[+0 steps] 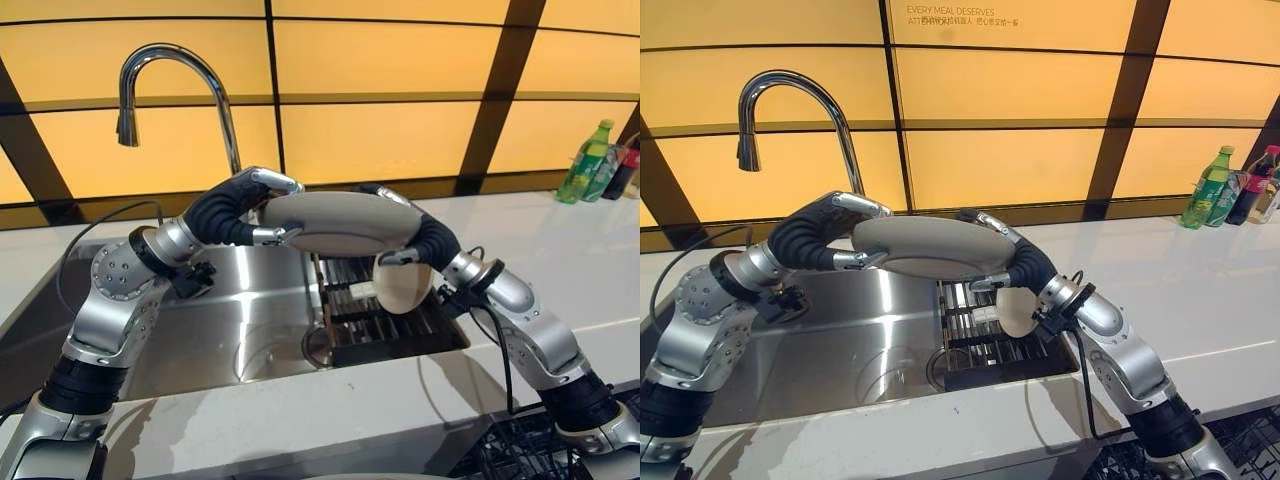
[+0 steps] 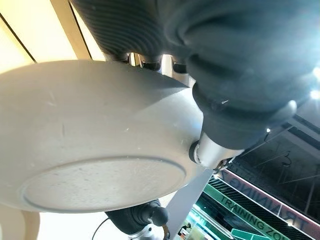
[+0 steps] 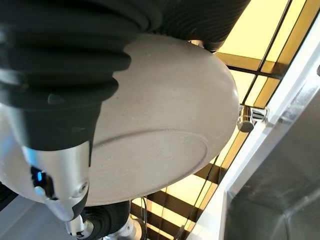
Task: Pick up plates and place into dishwasher.
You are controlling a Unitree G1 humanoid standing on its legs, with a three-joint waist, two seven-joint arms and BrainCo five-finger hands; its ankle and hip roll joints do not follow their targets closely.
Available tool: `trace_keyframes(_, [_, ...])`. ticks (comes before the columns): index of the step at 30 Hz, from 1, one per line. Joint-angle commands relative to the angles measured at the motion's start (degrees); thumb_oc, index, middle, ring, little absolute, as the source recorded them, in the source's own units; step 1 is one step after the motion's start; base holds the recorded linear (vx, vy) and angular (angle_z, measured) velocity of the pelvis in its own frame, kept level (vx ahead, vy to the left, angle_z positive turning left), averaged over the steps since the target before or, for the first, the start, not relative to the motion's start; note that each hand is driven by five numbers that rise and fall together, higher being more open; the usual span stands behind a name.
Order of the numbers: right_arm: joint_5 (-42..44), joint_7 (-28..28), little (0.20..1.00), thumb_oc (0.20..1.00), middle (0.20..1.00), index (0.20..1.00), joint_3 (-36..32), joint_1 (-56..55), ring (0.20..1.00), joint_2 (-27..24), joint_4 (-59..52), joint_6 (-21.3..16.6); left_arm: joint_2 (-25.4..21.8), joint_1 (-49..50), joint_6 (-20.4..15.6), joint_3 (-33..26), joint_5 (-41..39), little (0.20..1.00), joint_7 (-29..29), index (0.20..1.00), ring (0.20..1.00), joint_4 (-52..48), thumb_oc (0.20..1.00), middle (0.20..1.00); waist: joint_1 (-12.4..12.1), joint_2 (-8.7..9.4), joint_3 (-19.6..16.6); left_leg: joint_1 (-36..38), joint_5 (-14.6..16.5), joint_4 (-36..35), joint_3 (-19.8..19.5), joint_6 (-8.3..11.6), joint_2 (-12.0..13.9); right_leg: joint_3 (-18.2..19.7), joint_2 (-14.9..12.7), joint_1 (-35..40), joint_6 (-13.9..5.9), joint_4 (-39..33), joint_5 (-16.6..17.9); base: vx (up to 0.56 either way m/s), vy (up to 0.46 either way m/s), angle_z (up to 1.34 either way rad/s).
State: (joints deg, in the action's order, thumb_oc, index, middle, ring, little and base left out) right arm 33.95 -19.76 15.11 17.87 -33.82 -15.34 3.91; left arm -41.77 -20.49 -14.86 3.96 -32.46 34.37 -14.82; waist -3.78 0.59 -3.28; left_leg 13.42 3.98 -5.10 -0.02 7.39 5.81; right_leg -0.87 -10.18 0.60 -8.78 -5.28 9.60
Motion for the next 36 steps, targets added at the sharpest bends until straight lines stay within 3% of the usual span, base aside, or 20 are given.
trace_keyframes(1, [2.49, -2.67, 1.0, 1.0, 1.0, 1.0, 3.76, 9.78, 1.0, 1.86, -3.53, -1.71, 1.05, -8.16, 0.92, 4.47, -2.39, 0.2, 0.08, 0.2, 0.2, 0.79, 0.2, 0.2, -0.41, -0.67, -0.56, -5.88, -1.6, 0.1, -0.83, -5.21, -4.67, -4.63, 1.93, 6.55, 1.58, 0.28, -9.05, 0.0, 0.0, 0.0])
trace_keyframes(5, [3.29, -4.39, 1.0, 1.0, 1.0, 1.0, 5.85, 11.37, 1.0, 3.22, -3.28, -4.6, 2.25, -9.05, 2.08, 6.09, -3.21, 0.2, 1.19, 0.2, 0.2, 1.74, 0.2, 0.2, -0.69, -0.65, -0.58, -5.82, -1.62, 0.1, -1.17, -5.35, -4.93, -4.72, 1.8, 6.6, 1.61, 0.28, -8.93, 0.0, 0.0, 0.0])
trace_keyframes(14, [3.4, -3.52, 1.0, 1.0, 1.0, 1.0, 6.98, 14.0, 1.0, 7.43, -2.44, -5.18, 5.09, -9.37, 3.99, 6.96, -4.03, 0.2, 2.85, 0.2, 0.2, 2.83, 0.2, 0.2, -1.3, -0.71, -0.54, -5.61, -1.6, 0.1, -1.65, -5.84, -5.53, -4.5, 1.52, 6.84, 1.6, 0.28, -8.79, 0.0, 0.0, 0.0])
trace_keyframes(15, [3.18, -3.71, 0.909, 0.909, 0.909, 0.909, 7.19, 13.97, 0.909, 7.49, -2.38, -4.81, 5.27, -9.52, 4.09, 7.17, -4.29, 0.2, 2.74, 0.2, 0.2, 3.01, 0.2, 0.2, -1.28, -0.71, -0.46, -5.58, -1.65, 0.1, -1.66, -5.85, -5.55, -4.45, 1.5, 6.87, 1.61, 0.28, -8.71, 0.0, 0.0, 0.0])
trace_keyframes(16, [3.14, -3.83, 0.683, 0.683, 0.683, 0.683, 7.28, 13.93, 0.683, 7.52, -2.23, -4.7, 5.54, -9.49, 4.26, 7.06, -4.17, 0.2, 2.87, 0.2, 0.2, 3.05, 0.2, 0.2, -1.28, -0.68, -0.43, -5.54, -1.63, 0.1, -1.7, -5.88, -5.55, -4.47, 1.48, 6.91, 1.65, 0.28, -8.73, 0.0, 0.0, 0.0])
trace_keyframes(17, [3.33, -3.9, 0.2, 0.2, 0.2, 0.2, 7.3, 13.8, 0.2, 7.52, -2.28, -4.87, 5.7, -9.45, 4.29, 7.05, -4.06, 0.2, 2.88, 0.2, 0.2, 3.14, 0.2, 0.2, -1.25, -0.65, -0.41, -5.48, -1.61, 0.1, -1.63, -5.91, -5.54, -4.46, 1.46, 6.97, 1.64, 0.28, -8.71, 0.0, 0.0, 0.0])
trace_keyframes(36, [5.91, -1.85, 0.2, 0.2, 0.2, 0.2, 5.87, 11.27, 0.2, 9.58, -1.38, -2.68, 7.23, -8.92, 4.49, 6.24, -3.87, 0.2, 0.01, 0.2, 0.2, 4.0, 0.2, 0.2, -0.59, -0.51, -0.08, -5.15, -1.95, 0.1, -0.85, -5.99, -5.33, -4.25, 1.66, 7.18, 2.09, 0.28, -8.34, -0.01, 0.0, 0.0])
